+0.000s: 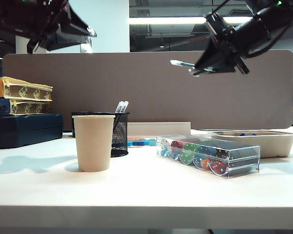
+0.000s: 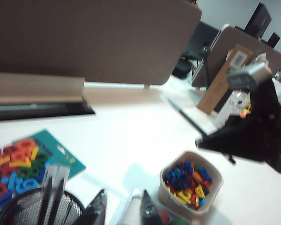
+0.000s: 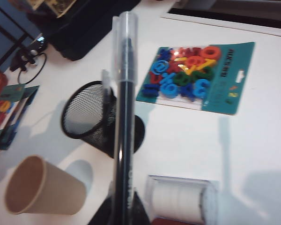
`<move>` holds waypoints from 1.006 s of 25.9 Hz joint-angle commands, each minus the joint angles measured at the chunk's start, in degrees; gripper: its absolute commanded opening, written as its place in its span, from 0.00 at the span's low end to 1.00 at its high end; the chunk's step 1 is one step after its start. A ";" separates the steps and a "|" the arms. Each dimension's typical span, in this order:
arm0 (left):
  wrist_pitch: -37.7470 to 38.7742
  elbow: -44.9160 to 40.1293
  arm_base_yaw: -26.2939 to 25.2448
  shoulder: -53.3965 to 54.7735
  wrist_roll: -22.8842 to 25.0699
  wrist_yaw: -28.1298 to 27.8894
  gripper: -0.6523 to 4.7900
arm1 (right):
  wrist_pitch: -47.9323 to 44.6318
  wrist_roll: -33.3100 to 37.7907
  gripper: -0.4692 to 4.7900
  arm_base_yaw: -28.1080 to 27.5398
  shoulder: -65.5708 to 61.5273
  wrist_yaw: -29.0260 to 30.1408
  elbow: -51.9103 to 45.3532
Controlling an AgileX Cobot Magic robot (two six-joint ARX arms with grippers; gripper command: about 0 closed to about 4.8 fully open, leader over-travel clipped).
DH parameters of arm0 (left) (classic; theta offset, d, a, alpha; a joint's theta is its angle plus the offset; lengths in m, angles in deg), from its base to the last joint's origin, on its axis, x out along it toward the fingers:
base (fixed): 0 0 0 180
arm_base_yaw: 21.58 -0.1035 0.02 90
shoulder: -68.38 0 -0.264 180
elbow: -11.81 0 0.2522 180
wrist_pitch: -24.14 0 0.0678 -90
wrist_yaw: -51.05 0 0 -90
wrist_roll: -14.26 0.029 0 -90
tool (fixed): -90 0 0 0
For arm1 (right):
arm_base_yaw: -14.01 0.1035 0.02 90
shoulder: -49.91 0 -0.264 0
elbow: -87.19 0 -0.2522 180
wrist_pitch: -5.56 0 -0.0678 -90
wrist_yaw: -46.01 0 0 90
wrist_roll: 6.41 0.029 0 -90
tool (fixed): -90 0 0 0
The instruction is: Pick up one pen and put it in the pen container.
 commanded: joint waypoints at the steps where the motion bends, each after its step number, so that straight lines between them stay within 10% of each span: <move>1: -0.42 1.88 0.00 -0.26 -1.18 1.03 0.28 | -1.14 0.04 0.13 1.51 2.12 1.07 0.26; 26: -3.74 3.26 1.99 -0.24 -17.99 9.42 0.33 | -4.28 2.34 0.13 12.44 5.40 8.66 0.24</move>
